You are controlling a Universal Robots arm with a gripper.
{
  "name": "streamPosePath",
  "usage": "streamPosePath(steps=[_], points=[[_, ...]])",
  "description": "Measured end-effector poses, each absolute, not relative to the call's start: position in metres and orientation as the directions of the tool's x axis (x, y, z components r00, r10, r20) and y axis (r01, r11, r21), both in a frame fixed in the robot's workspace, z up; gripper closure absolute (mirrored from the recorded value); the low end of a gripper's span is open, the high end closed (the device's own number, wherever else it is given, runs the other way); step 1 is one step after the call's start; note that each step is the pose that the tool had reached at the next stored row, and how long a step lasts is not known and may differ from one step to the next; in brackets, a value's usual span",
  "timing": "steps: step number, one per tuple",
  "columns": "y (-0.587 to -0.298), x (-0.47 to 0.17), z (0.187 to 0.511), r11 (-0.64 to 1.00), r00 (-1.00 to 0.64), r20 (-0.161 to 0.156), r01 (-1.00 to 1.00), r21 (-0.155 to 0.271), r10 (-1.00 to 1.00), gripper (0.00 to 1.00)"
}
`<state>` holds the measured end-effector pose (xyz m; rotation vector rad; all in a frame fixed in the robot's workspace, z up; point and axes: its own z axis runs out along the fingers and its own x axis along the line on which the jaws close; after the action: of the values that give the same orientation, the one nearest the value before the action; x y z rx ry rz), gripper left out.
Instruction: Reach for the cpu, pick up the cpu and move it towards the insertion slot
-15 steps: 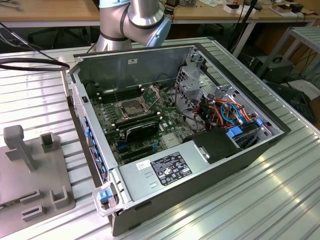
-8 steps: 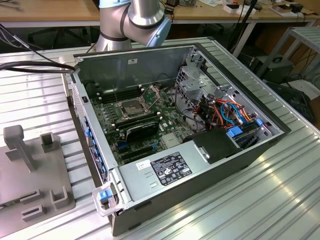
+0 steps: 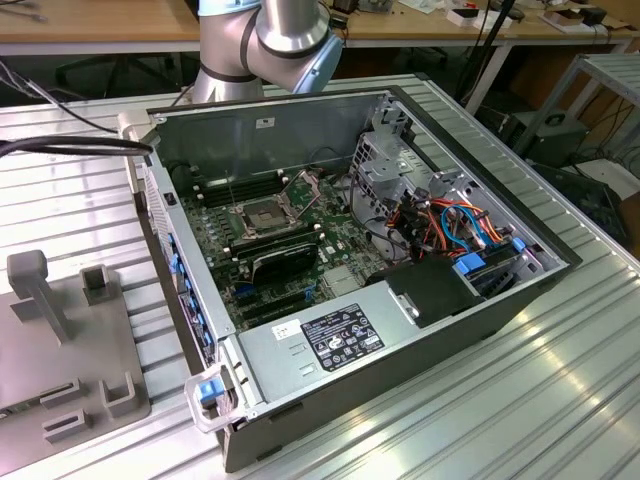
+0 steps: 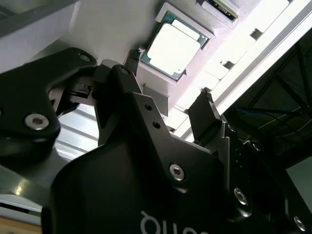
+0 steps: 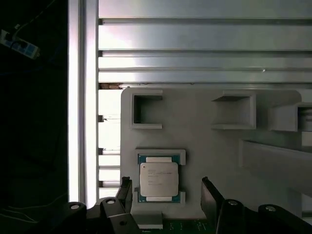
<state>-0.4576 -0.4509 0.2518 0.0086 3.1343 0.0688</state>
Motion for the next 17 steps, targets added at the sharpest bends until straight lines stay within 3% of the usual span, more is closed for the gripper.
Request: streamPosePath(steps=[17], points=[[-0.452, -0.46, 0.228, 1.0, -1.0, 0.0, 0.002, 0.024, 0.002, 0.33]])
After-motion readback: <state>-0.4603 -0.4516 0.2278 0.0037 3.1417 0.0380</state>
